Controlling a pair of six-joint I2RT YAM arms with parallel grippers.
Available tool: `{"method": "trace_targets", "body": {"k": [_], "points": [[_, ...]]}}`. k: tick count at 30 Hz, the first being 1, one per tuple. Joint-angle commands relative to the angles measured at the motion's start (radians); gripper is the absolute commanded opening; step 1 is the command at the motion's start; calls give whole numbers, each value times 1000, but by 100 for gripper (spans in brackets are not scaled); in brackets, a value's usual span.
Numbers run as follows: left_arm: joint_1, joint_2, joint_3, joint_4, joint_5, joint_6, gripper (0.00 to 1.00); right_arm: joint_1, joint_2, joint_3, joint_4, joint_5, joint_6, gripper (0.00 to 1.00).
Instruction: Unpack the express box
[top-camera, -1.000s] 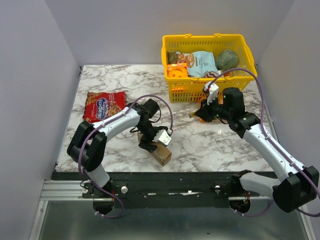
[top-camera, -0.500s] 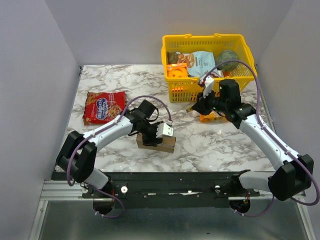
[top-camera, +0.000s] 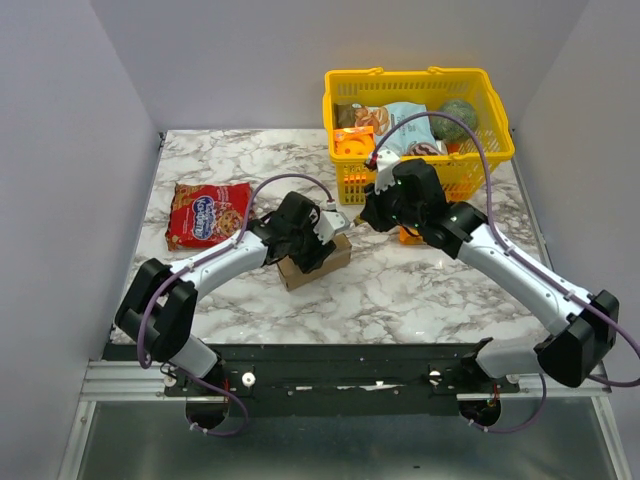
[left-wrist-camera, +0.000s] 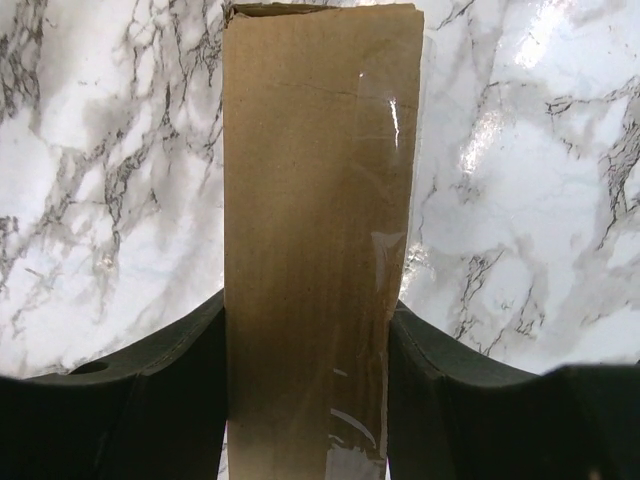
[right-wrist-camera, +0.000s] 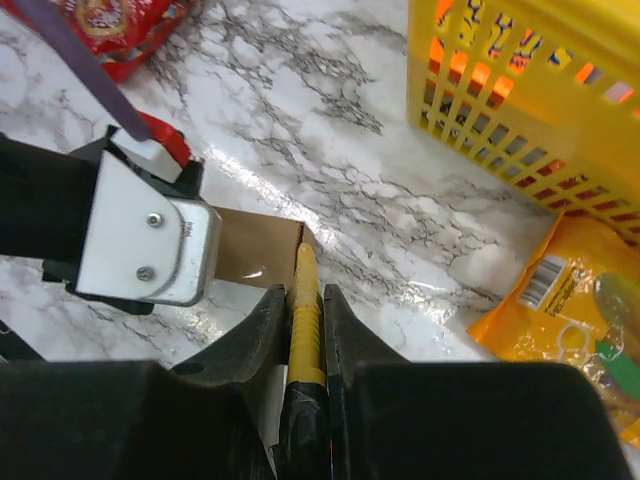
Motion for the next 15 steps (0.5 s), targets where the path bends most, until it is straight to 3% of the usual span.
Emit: {"method": "trace_targets", "body": {"k": [1,15], "points": [[-4,5,-23,29,-15,-89,59,2,46,-25,-13,115,86,0],[-4,-4,-61,46,14,-82,59,2,151,-20,112,-40,109,1]]}}
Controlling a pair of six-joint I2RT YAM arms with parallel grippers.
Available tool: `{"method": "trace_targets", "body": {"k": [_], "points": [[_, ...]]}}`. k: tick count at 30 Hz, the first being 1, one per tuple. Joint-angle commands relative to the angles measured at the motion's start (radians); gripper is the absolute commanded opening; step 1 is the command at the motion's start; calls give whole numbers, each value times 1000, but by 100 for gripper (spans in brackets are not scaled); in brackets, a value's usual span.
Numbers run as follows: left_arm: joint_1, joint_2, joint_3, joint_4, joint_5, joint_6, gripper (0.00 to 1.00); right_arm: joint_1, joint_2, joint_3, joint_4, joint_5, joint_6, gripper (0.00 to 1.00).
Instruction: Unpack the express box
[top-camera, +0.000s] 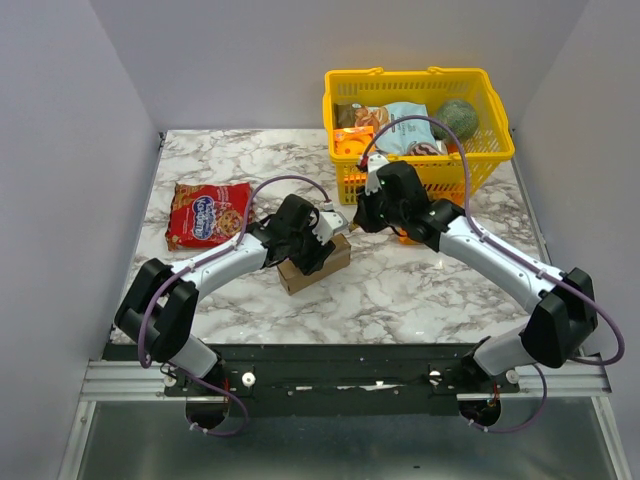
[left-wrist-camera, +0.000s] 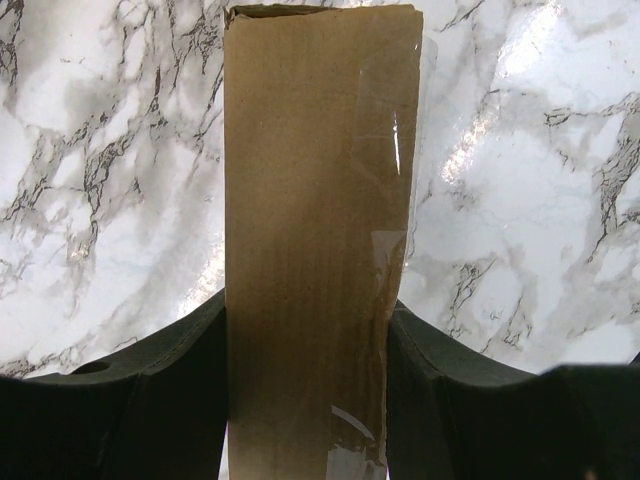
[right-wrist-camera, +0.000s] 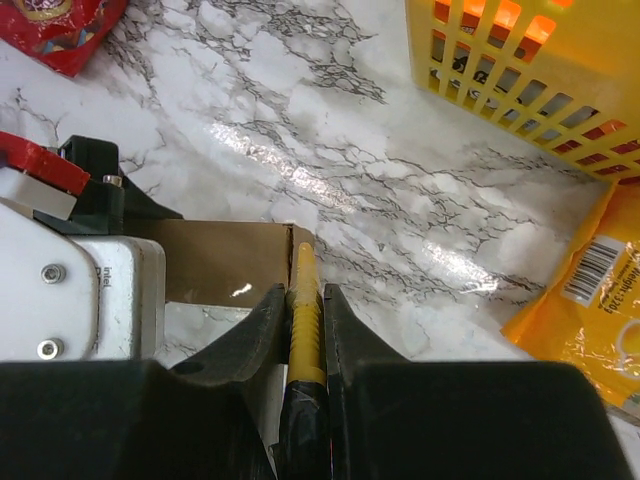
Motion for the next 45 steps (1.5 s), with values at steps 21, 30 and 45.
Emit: {"method": "trace_targets", "body": {"k": [21,30,45], "points": [[-4,-11,-36,3,22,-7,59,7,87,3,98,-33,5,0],[-4,-3,-36,4,28,-8,58,15,55,-6,123,39,3,0],[-4,9,-33,4,21,-11,58,38,39,-31,160,53,5,0]]}}
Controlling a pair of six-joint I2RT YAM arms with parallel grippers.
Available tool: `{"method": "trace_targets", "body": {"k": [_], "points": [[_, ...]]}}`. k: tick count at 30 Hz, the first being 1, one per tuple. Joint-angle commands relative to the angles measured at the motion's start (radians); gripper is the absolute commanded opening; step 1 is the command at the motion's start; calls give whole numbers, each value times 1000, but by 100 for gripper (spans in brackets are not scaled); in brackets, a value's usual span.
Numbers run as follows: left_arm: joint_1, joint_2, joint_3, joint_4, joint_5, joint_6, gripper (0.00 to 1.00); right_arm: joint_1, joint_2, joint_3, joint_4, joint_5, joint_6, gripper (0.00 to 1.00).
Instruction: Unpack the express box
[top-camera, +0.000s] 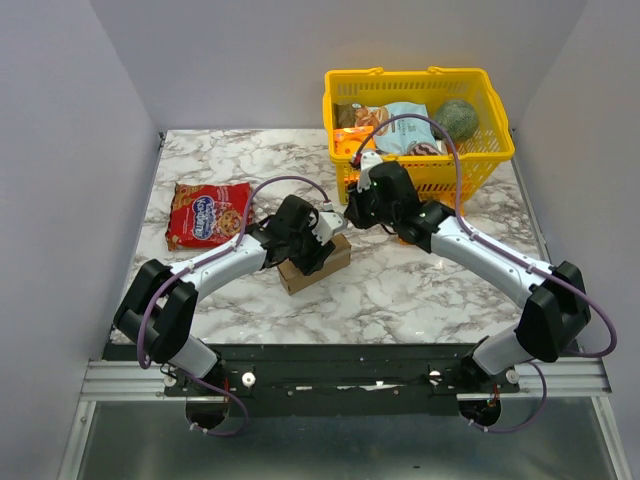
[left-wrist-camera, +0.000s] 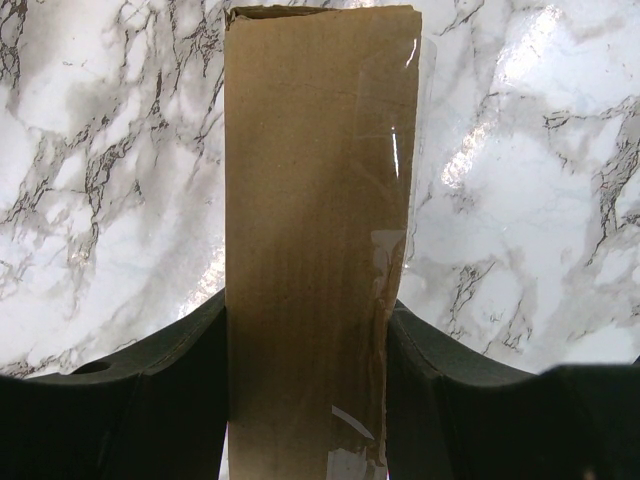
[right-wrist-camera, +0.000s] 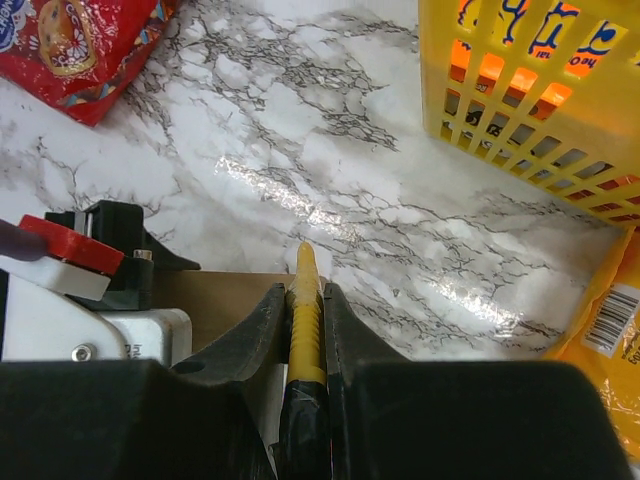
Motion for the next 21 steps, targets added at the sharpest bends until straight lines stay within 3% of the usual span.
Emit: {"method": "trace_targets", "body": {"k": [1,21], "points": [[-4,16,-18,-12,20,-9,58,10,-6,-30,31,17,-9,0],[-4,28,-15,-14,23,-10,58,13,42,-22,5,2,-24,0]]}}
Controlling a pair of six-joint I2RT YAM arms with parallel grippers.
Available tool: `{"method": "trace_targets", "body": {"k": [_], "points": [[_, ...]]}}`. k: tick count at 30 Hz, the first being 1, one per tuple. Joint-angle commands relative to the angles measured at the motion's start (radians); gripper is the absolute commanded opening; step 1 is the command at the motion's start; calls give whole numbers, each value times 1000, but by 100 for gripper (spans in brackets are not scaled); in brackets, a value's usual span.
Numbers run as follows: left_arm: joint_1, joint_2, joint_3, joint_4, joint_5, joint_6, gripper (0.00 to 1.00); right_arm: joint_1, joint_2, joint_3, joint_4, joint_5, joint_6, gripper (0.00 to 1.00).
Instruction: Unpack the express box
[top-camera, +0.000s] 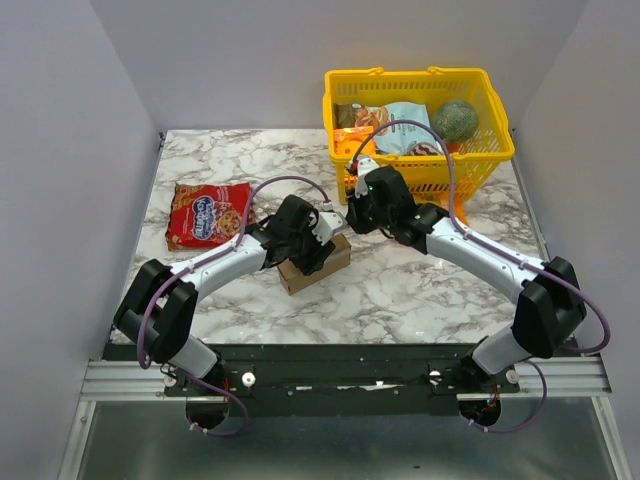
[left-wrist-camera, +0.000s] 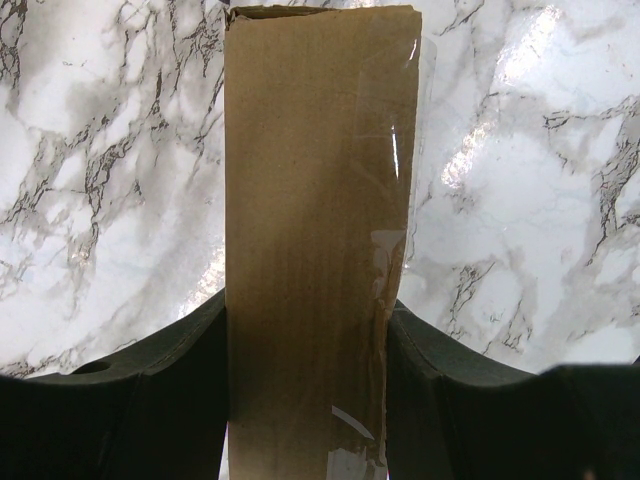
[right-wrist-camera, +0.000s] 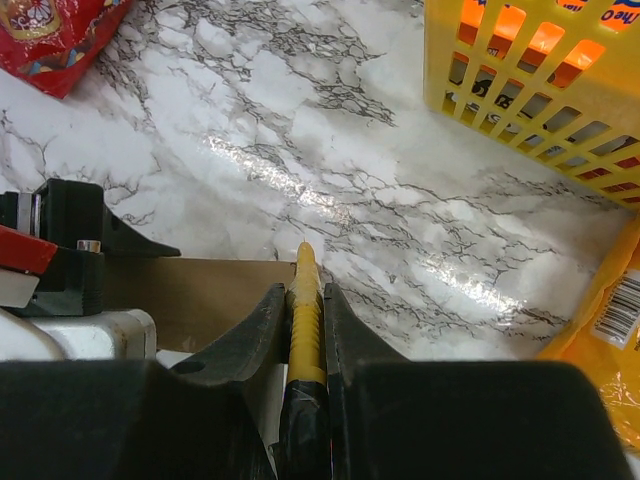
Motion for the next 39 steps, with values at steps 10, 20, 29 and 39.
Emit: {"method": "trace_targets", "body": {"k": [10,20,29,39], "points": [[-4,32,-15,-9,29,-10,58,8,-5,19,-16,-2,-9,0],[-4,43,-10,-11,32,-12,57,15,-34,28,-19,9,-12,0],[-2,51,-3,-12,37,-13,57,17,-19,19,-25,1,-26,0],[-4,51,-7,-11,35,-15,57,22,-39,28,-11,99,-40,0]]}}
